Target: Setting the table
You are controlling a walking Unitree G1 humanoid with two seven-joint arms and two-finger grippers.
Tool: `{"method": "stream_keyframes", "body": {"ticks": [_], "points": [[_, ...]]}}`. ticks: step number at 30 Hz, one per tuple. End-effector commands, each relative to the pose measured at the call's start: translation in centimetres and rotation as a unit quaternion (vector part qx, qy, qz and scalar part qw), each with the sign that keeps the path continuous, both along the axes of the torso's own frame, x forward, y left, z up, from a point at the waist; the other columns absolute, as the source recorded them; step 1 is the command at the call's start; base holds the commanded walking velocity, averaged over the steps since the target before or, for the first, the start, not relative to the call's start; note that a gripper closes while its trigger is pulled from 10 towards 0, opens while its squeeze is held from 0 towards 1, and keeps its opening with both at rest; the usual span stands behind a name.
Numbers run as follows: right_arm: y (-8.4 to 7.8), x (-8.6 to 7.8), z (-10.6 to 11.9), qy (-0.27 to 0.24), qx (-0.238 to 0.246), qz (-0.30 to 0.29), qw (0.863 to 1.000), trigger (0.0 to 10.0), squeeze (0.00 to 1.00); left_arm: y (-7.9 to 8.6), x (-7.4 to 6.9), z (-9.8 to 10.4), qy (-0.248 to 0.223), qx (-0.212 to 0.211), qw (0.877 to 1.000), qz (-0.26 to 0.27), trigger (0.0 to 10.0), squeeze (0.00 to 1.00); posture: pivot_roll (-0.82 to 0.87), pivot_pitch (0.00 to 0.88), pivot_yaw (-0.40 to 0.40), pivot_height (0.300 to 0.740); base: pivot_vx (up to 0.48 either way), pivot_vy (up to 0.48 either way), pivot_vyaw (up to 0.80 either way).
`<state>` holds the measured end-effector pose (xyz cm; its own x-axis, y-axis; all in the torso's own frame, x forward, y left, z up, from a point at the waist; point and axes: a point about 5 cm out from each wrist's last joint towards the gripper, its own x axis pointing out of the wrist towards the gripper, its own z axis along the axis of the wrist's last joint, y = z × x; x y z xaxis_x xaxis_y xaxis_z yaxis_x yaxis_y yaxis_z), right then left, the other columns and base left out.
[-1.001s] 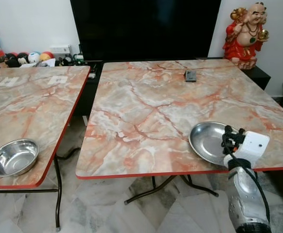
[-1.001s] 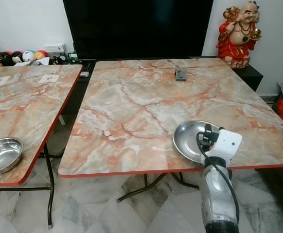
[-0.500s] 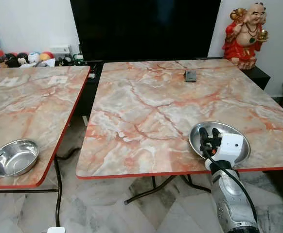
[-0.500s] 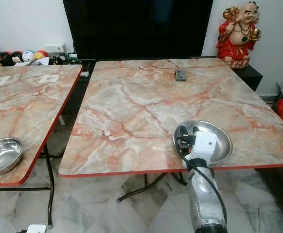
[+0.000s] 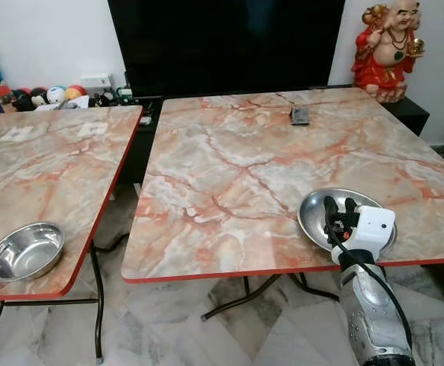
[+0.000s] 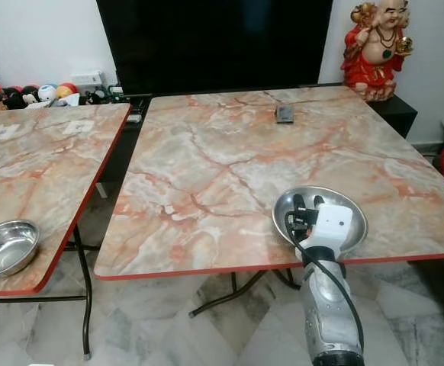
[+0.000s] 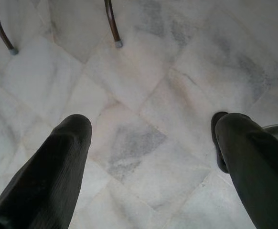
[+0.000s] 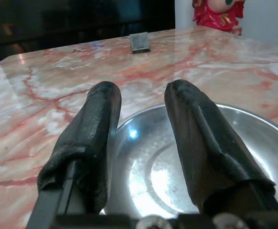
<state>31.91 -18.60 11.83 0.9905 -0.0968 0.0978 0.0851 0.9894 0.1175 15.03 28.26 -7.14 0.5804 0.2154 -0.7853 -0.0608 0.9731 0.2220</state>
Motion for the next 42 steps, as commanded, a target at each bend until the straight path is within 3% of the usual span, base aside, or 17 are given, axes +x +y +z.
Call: {"method": "stream_keyframes", "body": {"ticks": [1,5,10,15,19,34,42], "points": [[-0.2,-0.1,0.3,-0.003,0.0,0.004,1.0,10.0,0.0,0.0,-0.9,-0.4,0.013,-0.003,1.0,0.006,10.0,0.0,-0.04,0.0,0.03,0.74,0.0,0.0,0.0],[-0.1,0.0,0.7,-0.005,-0.005,0.012,1.0,10.0,0.0,-0.3,-1.7,-0.8,0.016,-0.015,1.0,0.018,10.0,0.0,-0.04,0.0,0.017,0.74,0.0,0.0,0.0],[-0.2,-0.6,0.6,-0.005,-0.001,0.005,1.0,10.0,0.0,-0.4,-4.4,-1.6,0.047,-0.023,0.998,0.027,10.0,0.0,-0.06,0.004,0.018,0.74,0.0,0.049,0.0],[0.0,-1.1,0.5,-0.006,-0.008,0.011,1.0,10.0,0.0,-0.2,-5.3,-1.8,0.059,-0.022,0.998,0.026,10.0,0.0,-0.06,0.024,0.011,0.74,0.0,0.337,0.24],[0.1,-1.1,0.7,-0.007,0.003,0.019,1.0,10.0,0.0,-1.3,-5.5,-2.1,0.048,-0.028,0.998,0.015,10.0,0.0,-0.05,0.039,-0.001,0.74,0.0,0.48,0.4],[0.2,-1.4,0.6,-0.002,0.018,0.004,1.0,10.0,0.0,-1.1,-5.7,-2.1,0.052,-0.03,0.998,0.013,10.0,0.0,-0.04,0.062,0.011,0.74,0.0,0.48,0.0],[1.1,-0.9,0.8,-0.002,0.025,0.015,1.0,10.0,0.0,-1.2,-5.6,-2.1,0.051,-0.03,0.998,0.017,10.0,0.0,-0.03,0.057,-0.002,0.74,0.0,0.48,0.0]]}}
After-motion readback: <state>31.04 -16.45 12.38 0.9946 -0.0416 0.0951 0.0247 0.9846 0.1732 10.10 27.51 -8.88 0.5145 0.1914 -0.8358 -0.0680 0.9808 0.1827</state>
